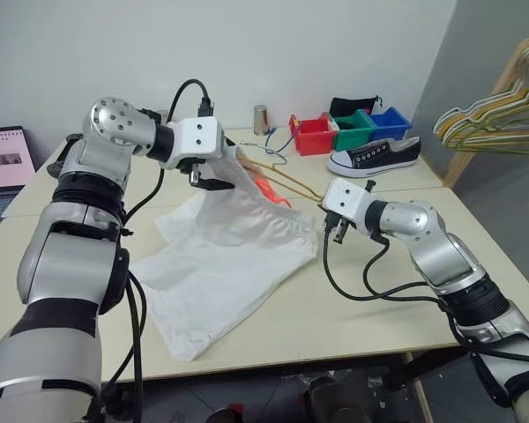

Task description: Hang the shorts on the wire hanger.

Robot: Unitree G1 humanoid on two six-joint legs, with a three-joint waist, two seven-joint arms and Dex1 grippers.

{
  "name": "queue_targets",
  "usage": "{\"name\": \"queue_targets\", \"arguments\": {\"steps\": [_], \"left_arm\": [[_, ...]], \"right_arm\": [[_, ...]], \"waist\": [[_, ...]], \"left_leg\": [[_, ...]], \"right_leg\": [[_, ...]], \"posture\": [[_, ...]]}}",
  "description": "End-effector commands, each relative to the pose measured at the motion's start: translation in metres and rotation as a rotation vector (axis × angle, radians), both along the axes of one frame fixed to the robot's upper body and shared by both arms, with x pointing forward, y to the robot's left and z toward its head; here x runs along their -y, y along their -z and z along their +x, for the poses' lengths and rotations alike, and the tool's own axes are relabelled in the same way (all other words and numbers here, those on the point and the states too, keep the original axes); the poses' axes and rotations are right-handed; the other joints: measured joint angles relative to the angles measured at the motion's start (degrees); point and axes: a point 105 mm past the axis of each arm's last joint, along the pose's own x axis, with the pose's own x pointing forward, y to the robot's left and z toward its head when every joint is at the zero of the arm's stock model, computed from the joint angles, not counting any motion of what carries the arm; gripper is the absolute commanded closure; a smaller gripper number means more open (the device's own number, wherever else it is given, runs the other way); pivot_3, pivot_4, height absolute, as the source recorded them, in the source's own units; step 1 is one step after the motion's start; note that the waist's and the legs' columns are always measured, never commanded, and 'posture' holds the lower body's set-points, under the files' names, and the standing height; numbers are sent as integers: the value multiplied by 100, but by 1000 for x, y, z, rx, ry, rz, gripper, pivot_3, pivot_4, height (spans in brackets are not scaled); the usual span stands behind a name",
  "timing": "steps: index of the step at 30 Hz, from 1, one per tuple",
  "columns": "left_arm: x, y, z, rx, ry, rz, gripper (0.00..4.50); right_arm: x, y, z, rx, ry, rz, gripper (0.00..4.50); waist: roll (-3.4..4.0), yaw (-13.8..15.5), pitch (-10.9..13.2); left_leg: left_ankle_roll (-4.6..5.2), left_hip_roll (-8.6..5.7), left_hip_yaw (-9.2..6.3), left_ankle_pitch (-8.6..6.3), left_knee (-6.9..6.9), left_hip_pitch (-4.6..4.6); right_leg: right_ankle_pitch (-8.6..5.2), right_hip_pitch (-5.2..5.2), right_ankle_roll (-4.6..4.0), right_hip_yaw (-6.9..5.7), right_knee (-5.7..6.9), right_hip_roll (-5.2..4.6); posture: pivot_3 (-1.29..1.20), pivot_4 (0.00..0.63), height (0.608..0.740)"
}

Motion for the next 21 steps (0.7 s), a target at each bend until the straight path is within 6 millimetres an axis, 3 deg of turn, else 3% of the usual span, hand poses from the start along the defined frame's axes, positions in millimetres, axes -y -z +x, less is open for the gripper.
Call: {"name": "queue_targets", "arguments": {"steps": [1,3,11,16,21], "left_arm": [[8,-12,4,83,17,21,381],[7,-7,4,94,17,41,381],[6,-3,8,135,3,76,1909],[7,-4,9,145,0,74,2291],[8,-5,10,161,2,85,3350]], "right_arm": [[-25,-40,-12,187,-119,-39,4500],[-29,-44,-13,217,-130,-53,4500],[-32,-46,-11,254,-132,-77,4500],[-31,-46,-10,255,-125,-78,4500],[-30,-45,-9,247,-121,-81,4500]], "waist": [[0,-22,0],[0,-56,0],[0,-152,0],[-1,-152,0],[-1,-158,0]], "left_leg": [[0,0,0,0,0,0],[1,0,0,0,4,0],[1,0,-3,1,17,1],[1,-2,-4,1,29,1],[3,-2,-7,2,40,3]], "right_leg": [[0,0,0,0,0,0],[0,0,0,1,2,0],[1,5,1,-1,10,-1],[1,3,1,-1,30,-1],[1,3,2,-1,46,-1]], "posture": [[-271,1,740],[-272,1,740],[-271,1,740],[-272,3,740],[-276,3,740]]}}
